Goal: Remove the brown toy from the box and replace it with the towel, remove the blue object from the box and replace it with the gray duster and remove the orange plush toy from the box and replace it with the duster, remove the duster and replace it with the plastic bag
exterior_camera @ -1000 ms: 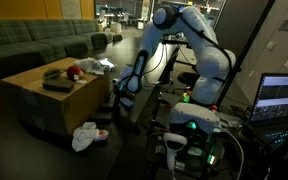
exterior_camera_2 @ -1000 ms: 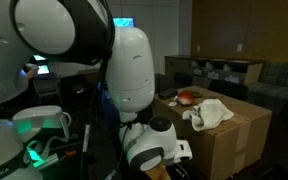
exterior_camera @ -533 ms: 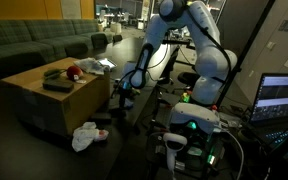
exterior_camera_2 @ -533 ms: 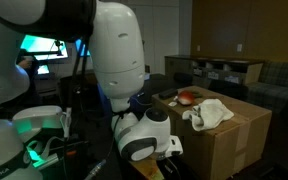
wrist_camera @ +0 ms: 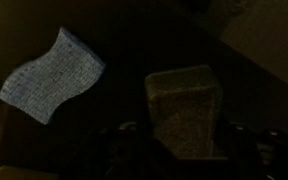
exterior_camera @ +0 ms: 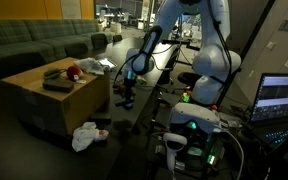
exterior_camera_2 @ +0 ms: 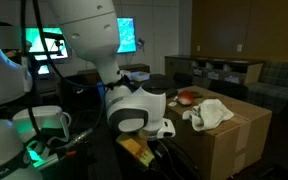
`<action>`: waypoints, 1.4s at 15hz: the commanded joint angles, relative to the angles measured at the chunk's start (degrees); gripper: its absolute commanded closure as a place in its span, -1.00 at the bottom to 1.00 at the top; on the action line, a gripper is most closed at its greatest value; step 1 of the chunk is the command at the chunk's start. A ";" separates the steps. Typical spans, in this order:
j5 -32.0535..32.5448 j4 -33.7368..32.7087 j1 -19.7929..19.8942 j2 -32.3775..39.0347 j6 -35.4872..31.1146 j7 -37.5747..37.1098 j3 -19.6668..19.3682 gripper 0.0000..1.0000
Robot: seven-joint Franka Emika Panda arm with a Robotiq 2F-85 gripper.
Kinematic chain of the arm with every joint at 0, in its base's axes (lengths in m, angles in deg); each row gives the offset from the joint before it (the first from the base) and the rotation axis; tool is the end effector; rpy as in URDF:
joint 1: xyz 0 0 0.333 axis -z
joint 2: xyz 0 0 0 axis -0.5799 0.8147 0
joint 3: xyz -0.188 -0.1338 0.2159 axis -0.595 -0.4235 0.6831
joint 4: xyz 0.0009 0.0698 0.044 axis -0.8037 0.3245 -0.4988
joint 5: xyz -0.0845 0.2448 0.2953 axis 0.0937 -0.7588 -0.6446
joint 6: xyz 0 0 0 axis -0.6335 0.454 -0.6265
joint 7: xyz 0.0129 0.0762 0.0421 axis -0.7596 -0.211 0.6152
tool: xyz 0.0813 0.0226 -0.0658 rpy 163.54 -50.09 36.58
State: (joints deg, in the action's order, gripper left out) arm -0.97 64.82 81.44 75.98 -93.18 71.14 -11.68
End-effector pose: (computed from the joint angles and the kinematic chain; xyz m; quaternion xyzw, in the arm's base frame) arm 0.4349 -0.0661 0.1154 -0.9658 -0.2367 -0.0180 0.1041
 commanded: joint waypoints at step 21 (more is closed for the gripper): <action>-7.01 -17.37 -27.61 -23.94 6.30 -19.49 -12.50 0.33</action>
State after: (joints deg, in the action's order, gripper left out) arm -15.69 52.97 64.68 45.96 -84.64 58.33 -13.63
